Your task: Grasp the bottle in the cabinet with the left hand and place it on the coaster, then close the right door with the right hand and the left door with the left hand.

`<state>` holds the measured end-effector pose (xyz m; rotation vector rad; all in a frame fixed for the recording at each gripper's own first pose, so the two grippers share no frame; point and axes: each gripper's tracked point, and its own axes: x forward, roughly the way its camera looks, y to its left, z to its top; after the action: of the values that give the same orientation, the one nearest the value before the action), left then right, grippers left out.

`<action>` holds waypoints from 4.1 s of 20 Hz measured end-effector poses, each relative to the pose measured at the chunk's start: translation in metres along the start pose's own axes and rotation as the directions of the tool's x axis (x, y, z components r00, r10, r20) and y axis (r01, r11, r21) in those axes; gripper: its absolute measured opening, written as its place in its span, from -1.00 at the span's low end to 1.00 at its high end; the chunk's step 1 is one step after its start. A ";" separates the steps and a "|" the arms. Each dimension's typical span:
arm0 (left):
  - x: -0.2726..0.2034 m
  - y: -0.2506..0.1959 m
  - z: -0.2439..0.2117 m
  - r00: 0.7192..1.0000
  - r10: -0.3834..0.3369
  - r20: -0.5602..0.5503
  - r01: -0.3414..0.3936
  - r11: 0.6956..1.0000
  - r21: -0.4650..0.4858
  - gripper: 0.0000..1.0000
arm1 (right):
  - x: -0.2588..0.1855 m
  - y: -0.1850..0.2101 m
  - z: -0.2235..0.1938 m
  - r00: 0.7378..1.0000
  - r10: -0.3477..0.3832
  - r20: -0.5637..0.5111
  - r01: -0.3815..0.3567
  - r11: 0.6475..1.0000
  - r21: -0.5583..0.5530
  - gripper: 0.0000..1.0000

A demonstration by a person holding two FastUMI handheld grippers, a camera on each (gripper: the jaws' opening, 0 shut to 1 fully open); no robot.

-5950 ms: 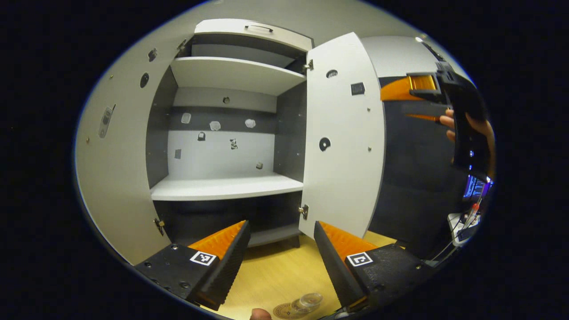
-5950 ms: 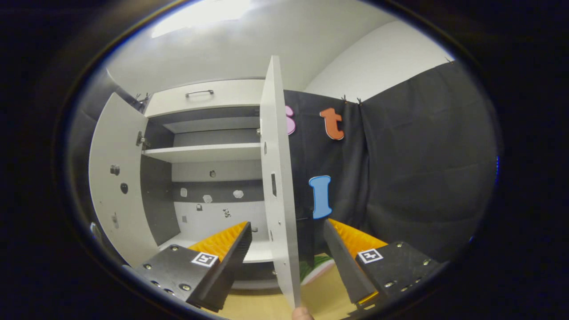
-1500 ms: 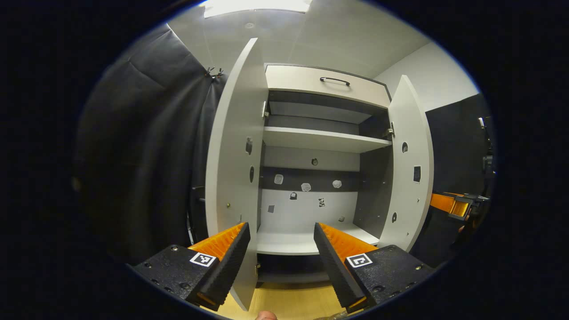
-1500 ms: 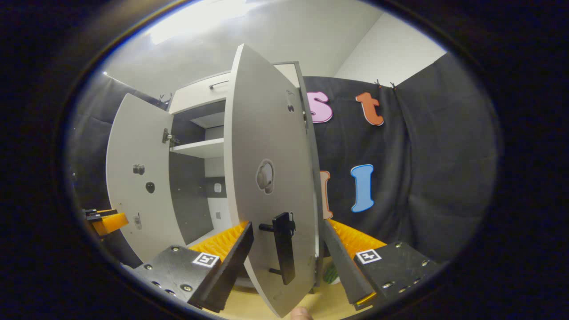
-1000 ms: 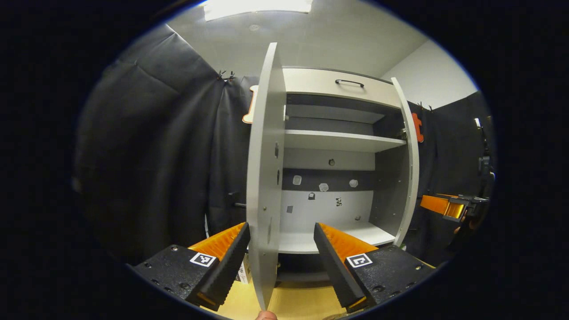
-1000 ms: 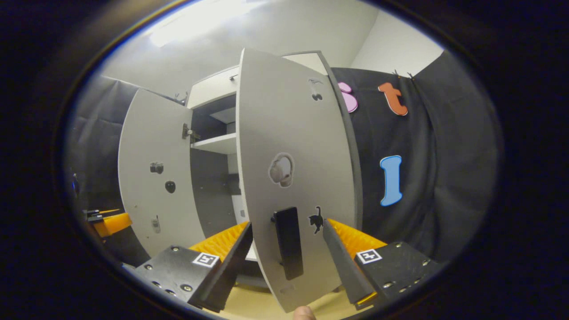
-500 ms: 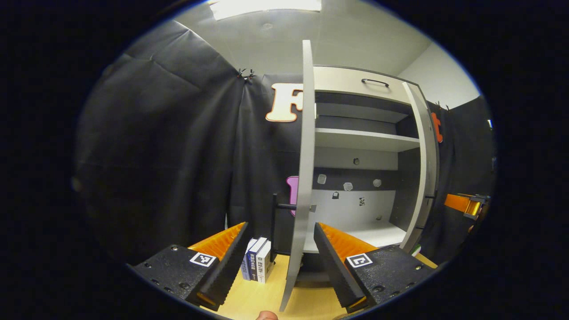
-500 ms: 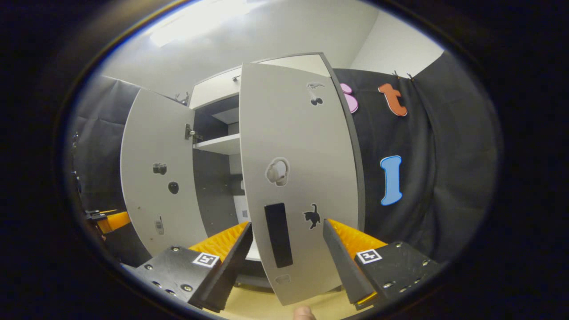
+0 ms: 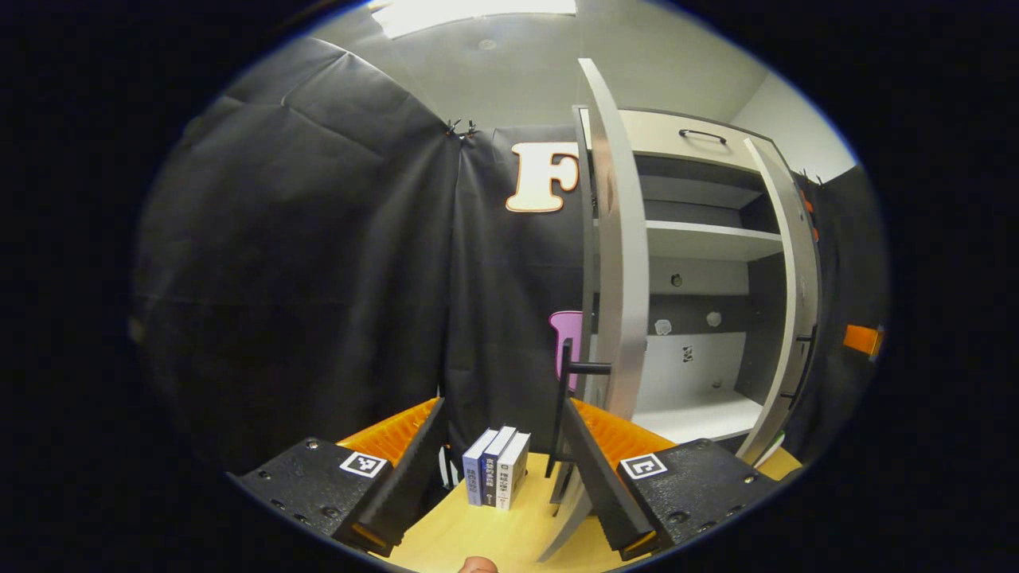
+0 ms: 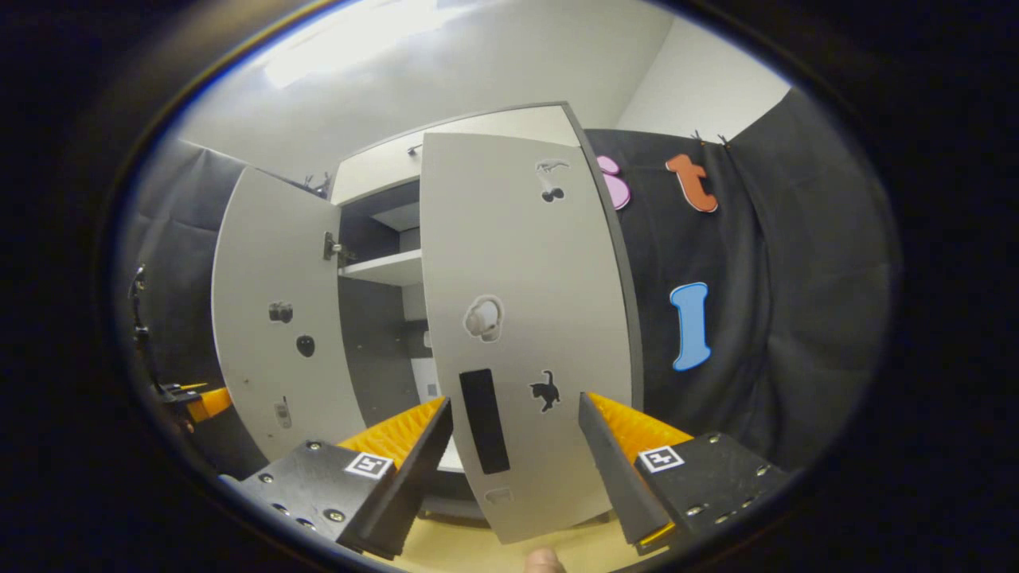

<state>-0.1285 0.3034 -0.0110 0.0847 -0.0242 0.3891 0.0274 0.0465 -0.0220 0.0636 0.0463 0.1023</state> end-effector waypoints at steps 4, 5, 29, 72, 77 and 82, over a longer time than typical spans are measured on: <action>0.016 0.013 -0.007 0.999 0.037 -0.004 -0.037 0.999 0.025 0.82 | -0.004 -0.002 0.000 1.000 -0.028 0.007 0.028 1.000 -0.007 0.83; 0.020 0.013 -0.009 0.999 0.036 -0.006 -0.036 0.999 0.025 0.82 | -0.005 -0.002 -0.001 0.999 -0.034 0.009 0.034 0.999 -0.007 0.83; 0.029 -0.031 -0.018 0.987 -0.163 -0.015 0.162 0.986 -0.041 0.80 | -0.023 -0.032 0.017 0.991 -0.128 0.040 0.127 0.992 0.015 0.93; 0.009 -0.228 0.010 0.883 -0.470 0.007 0.468 0.877 -0.108 0.82 | -0.040 -0.078 0.028 0.985 -0.165 0.055 0.167 0.985 -0.044 0.93; -0.001 -0.254 0.051 0.893 -0.449 0.040 0.451 0.886 -0.110 0.82 | -0.030 -0.090 0.048 0.986 -0.140 0.085 0.143 0.989 -0.032 0.83; -0.019 -0.297 0.077 0.894 -0.444 0.058 0.448 0.888 -0.107 0.82 | -0.025 -0.106 0.067 0.990 -0.096 0.106 0.100 0.994 -0.038 0.83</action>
<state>-0.0340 0.0160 0.0415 -0.0219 -0.0584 -0.0776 0.0166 -0.0652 0.0384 0.0232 -0.0568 0.0016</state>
